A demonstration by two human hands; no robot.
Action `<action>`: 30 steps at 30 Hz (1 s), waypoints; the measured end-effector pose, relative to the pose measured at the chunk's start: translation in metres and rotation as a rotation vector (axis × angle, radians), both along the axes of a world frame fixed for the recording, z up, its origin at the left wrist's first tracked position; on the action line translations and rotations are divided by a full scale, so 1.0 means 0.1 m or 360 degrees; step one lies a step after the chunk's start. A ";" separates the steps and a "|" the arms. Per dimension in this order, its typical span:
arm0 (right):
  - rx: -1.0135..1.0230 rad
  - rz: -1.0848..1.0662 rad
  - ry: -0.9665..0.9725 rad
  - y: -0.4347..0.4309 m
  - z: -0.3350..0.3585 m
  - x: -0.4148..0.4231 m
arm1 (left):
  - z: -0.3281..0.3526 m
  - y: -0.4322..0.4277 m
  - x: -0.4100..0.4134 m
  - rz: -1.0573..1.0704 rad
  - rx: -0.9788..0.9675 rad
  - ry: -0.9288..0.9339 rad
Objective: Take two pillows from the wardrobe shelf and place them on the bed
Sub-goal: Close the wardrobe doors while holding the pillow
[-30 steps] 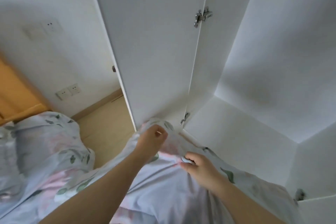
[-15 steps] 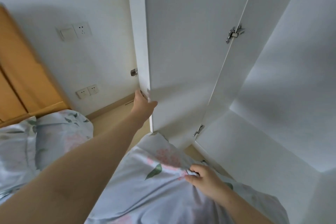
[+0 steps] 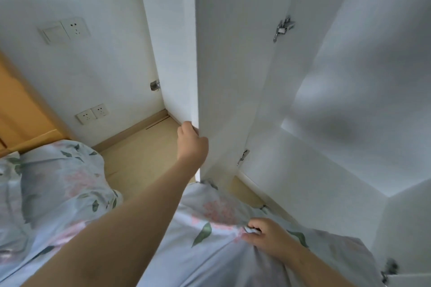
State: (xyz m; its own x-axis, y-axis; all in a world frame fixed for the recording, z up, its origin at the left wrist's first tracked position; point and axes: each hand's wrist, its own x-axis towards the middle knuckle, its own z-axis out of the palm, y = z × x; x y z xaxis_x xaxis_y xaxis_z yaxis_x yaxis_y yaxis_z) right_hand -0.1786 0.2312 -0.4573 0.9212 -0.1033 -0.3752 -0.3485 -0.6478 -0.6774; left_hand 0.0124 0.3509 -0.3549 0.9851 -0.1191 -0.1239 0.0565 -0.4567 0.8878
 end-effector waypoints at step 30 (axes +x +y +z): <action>0.0201 -0.1127 -0.0132 -0.63 0.30 -1.92 | -0.23 -2.13 -1.80 -0.1985 0.0564 -0.0313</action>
State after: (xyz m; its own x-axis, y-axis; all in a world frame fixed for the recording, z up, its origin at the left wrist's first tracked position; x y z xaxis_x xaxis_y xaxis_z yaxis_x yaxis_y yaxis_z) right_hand -0.3707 0.1680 -0.4276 0.6755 -0.6461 -0.3554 -0.5997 -0.2008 -0.7746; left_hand -0.1674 0.1375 -0.3779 0.2417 -0.9486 -0.2043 -0.6868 -0.3159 0.6546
